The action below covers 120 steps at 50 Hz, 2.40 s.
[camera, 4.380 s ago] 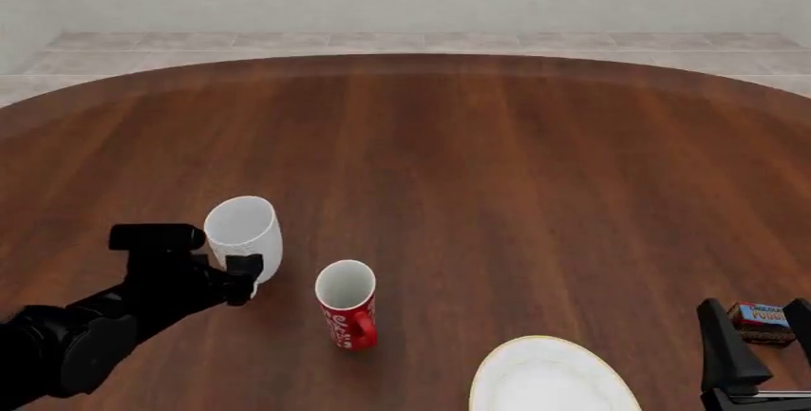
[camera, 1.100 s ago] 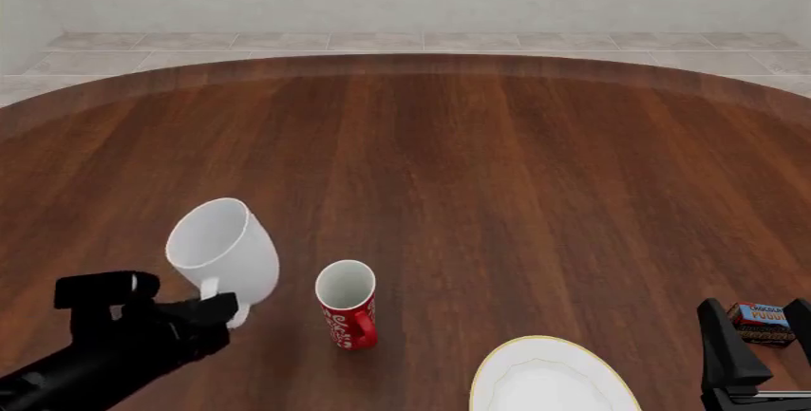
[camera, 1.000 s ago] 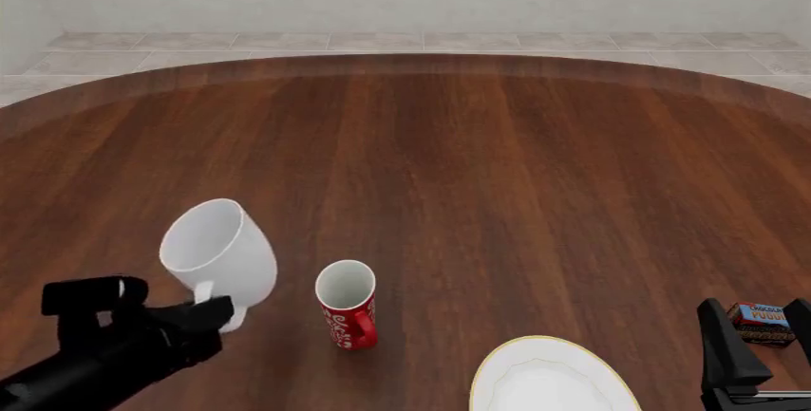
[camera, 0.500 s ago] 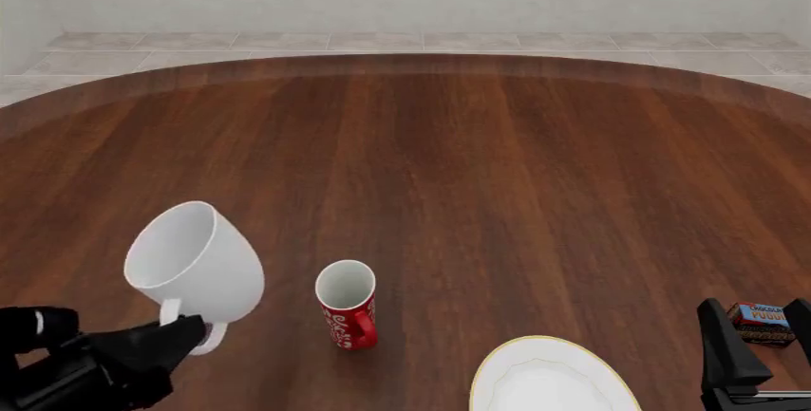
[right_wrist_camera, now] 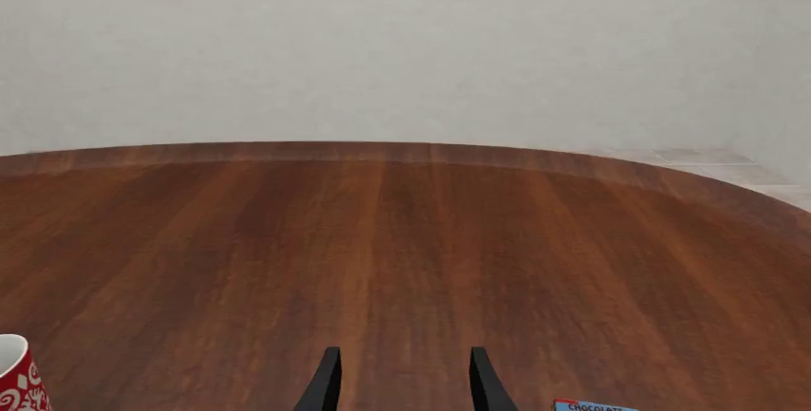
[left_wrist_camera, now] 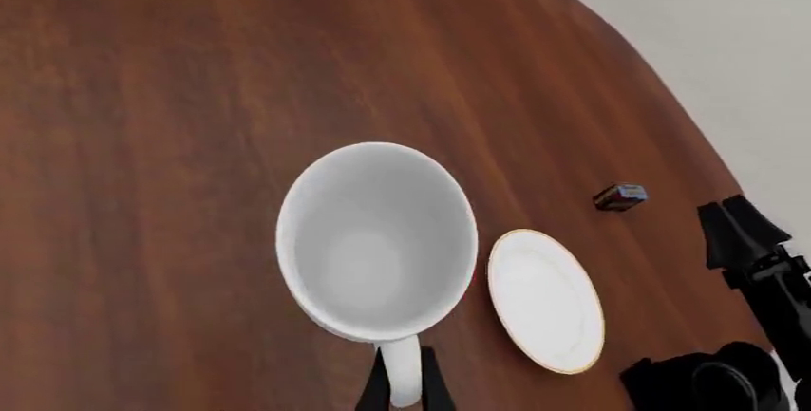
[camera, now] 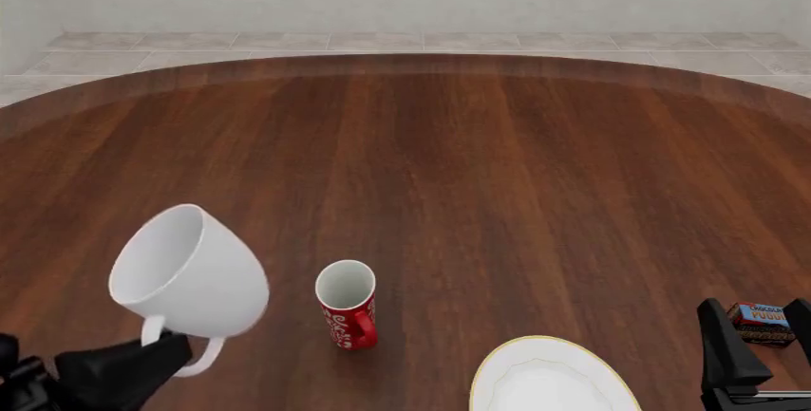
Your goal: Put the white mug on the plate.
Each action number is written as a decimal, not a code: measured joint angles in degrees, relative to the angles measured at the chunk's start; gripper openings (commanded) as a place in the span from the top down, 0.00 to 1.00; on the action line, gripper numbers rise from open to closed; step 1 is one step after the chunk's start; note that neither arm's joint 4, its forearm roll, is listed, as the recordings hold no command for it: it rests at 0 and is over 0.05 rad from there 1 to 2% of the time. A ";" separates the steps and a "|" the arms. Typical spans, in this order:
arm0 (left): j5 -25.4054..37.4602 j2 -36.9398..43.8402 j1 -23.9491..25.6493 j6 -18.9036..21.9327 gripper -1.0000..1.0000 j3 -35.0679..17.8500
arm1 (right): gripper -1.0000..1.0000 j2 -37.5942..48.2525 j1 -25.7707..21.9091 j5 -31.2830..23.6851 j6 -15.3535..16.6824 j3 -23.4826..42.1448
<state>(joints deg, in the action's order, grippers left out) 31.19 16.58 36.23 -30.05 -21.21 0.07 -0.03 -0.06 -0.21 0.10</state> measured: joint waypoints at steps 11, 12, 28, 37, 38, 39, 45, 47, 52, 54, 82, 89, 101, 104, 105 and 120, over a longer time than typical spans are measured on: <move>0.82 -0.16 3.97 1.01 1.00 -1.21 | 0.00 0.00 0.00 0.00 0.00 0.00; 0.91 -0.10 4.33 1.09 1.00 -1.42 | 0.00 0.00 0.00 0.00 0.00 0.00; 0.83 2.42 9.01 3.21 1.00 -4.52 | 0.00 0.00 0.00 0.00 0.00 0.00; -0.73 5.22 11.70 3.51 1.00 -5.52 | 0.00 0.00 0.00 0.00 0.00 0.00; -0.95 5.55 11.99 3.50 1.00 -5.60 | 0.00 0.00 0.00 0.00 0.00 0.00; -1.17 5.91 12.28 3.50 1.00 -5.69 | 0.00 0.00 0.00 0.00 0.00 0.00; -2.75 8.23 13.98 3.63 1.00 -6.13 | 0.00 0.00 0.00 0.00 0.00 0.00; -3.29 9.04 14.53 3.78 1.00 -6.27 | 0.00 0.00 0.00 0.00 0.00 0.00; -4.76 11.20 16.06 3.90 1.00 -6.80 | 0.00 0.00 0.00 0.00 0.00 0.00; -5.40 12.09 16.62 3.94 1.00 -6.99 | 0.00 0.00 0.00 0.00 0.00 0.00; -14.09 24.13 22.19 3.67 1.00 -8.47 | 0.00 0.00 0.00 0.00 0.00 0.00; -16.36 26.89 23.13 3.32 1.00 -8.51 | 0.00 0.00 0.00 0.00 0.00 0.00; -19.89 31.64 25.01 2.41 1.00 -9.08 | 0.00 0.00 0.00 0.00 0.00 0.00; -20.89 32.93 25.55 2.13 1.00 -9.18 | 0.00 0.00 0.00 0.00 0.00 0.00; -21.22 33.37 25.73 2.06 1.00 -9.20 | 0.00 0.00 0.00 0.00 0.00 0.00; -25.55 40.21 28.66 1.21 1.00 -10.60 | 0.00 0.00 0.00 0.00 0.00 0.00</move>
<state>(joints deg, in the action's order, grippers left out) 5.64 56.79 64.89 -28.84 -31.80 0.07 -0.02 -0.06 -0.21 0.10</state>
